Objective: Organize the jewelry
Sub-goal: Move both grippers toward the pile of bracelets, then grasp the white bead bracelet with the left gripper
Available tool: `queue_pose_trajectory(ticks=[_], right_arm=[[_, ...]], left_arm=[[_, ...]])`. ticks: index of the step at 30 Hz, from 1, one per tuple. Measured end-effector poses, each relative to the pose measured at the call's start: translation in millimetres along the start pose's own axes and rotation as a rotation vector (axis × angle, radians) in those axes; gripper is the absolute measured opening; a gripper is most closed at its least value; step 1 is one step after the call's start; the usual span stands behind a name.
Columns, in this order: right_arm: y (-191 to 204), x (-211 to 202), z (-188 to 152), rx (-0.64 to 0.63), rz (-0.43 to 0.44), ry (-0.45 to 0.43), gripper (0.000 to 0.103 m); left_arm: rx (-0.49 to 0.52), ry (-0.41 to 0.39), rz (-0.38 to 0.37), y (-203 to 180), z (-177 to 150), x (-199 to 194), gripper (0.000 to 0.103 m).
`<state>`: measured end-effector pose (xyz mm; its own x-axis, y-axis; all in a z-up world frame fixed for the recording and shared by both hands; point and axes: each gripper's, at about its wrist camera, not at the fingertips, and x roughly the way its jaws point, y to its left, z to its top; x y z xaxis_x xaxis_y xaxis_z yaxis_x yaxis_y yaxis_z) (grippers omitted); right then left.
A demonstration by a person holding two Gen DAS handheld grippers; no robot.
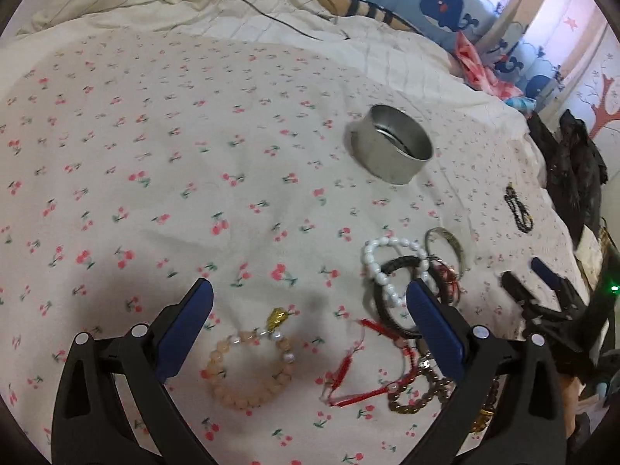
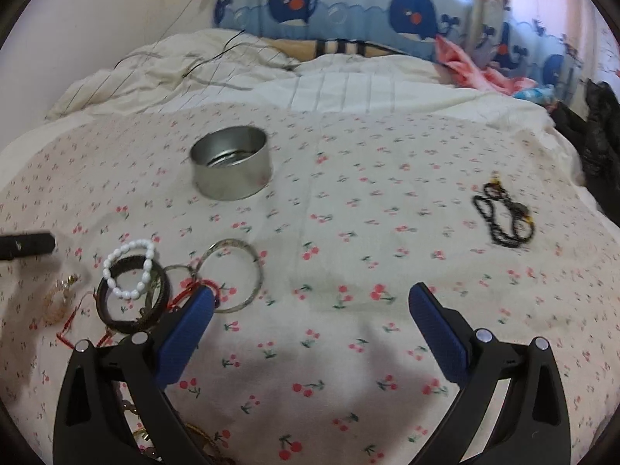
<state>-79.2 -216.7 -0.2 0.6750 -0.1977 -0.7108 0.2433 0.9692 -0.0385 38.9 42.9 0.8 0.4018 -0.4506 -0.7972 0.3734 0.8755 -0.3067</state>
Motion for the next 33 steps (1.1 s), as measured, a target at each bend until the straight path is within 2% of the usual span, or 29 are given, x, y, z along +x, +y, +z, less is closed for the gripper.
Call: queue_pose_trajectory(ticks=[4,6,10,13,17,21,22,25,26,29,31,33], right_arm=[[1.7,14.6,8.5,-0.019,0.014,0.005,0.097],[-2.5,19.9,14.2,-0.007,0.041,0.009,0.097],[-2.9,31.8,22.8,-0.035,0.077,0.029,0.096],[4.1,41.1,29.0,-0.077,0.098,0.036,0.095],[14.0,62.2,32.0,-0.128,0.135,0.087,0.073],[10.3,81.4,29.2,-0.12,0.145,0.134,0.057],[11.2,83.8,27.9,-0.13,0.153,0.139,0.051],[14.8,82.6,26.2,-0.151,0.174,0.131,0.029],[16.5,81.5,25.7,-0.162,0.172,0.128,0.021],[21.3,77.2,23.6,-0.199,0.158,0.109,0.011],[17.8,73.6,25.2,-0.182,0.17,0.097,0.007],[14.4,70.0,27.2,-0.17,0.186,0.092,0.007]], left_arm=[[0.014,0.026,-0.1,-18.8,10.7,16.2,0.096],[0.031,0.051,-0.099,-30.3,16.9,31.5,0.096],[0.015,0.104,-0.163,-42.6,20.7,52.7,0.096],[0.037,0.156,-0.185,-52.4,27.1,70.3,0.087],[-0.032,0.189,-0.25,-43.3,27.2,85.0,0.077],[-0.08,0.205,-0.295,-35.6,27.4,88.6,0.05],[-0.083,0.212,-0.286,-35.3,27.0,90.9,0.041],[-0.087,0.22,-0.258,-32.5,25.2,96.2,0.023],[-0.093,0.222,-0.273,-32.3,24.8,97.1,0.022],[-0.038,0.209,-0.24,-42.1,24.4,92.8,0.019],[-0.004,0.185,-0.216,-47.7,25.4,86.2,0.007],[0.028,0.156,-0.196,-51.9,28.1,77.4,0.007]])
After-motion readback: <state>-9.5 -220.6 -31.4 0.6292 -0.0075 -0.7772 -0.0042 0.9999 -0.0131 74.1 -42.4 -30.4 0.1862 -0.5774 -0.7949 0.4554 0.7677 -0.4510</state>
